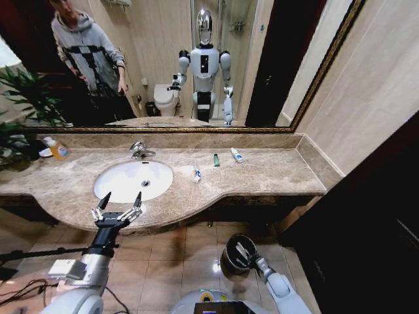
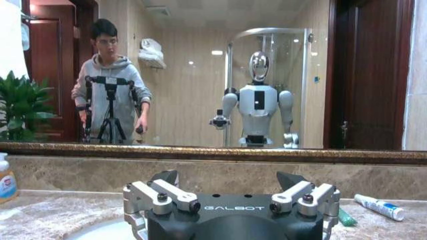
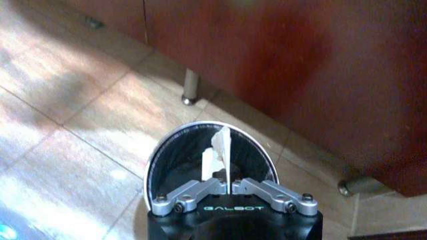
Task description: Pick up the trash from the sink and place it in the trash bin.
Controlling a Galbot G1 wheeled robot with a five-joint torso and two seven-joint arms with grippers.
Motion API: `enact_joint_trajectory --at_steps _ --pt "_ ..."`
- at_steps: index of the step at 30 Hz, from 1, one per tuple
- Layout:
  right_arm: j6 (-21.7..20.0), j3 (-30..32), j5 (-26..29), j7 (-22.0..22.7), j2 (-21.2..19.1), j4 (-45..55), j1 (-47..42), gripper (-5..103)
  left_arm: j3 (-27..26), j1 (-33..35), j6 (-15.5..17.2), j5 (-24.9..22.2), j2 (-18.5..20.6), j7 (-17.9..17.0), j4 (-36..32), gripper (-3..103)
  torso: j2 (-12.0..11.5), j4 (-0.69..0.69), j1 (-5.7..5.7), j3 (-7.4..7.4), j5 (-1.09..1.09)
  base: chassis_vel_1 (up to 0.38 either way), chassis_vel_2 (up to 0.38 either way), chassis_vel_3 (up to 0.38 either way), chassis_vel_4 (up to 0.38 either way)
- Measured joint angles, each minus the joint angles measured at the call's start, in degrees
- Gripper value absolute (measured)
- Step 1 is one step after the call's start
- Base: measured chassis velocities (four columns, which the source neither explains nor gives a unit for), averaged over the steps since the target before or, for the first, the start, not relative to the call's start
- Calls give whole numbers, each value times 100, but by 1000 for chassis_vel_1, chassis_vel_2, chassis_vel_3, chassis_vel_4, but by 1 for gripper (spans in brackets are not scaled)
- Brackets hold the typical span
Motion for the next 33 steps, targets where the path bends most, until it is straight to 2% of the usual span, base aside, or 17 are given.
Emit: enact_joint_trajectory --at_steps 8,29,31,32,33 --pt "82 88 -247 63 29 -639 306 0 0 0 0 0 0 0 0 100 0 0 0 0 0 0 0 0 0" --pt "103 59 -223 73 78 -613 269 -2 1 0 0 0 0 0 0 100 0 0 0 0 1 0 0 0 0" --pt "102 61 -214 94 94 -596 259 8 0 0 0 0 0 0 0 100 0 0 0 0 1 0 0 0 0" --pt "102 61 -214 94 94 -596 259 8 0 0 0 0 0 0 0 100 0 0 0 0 1 0 0 0 0" --pt "102 61 -206 105 98 -580 252 14 0 0 0 0 0 0 0 100 0 0 0 0 1 0 0 0 0"
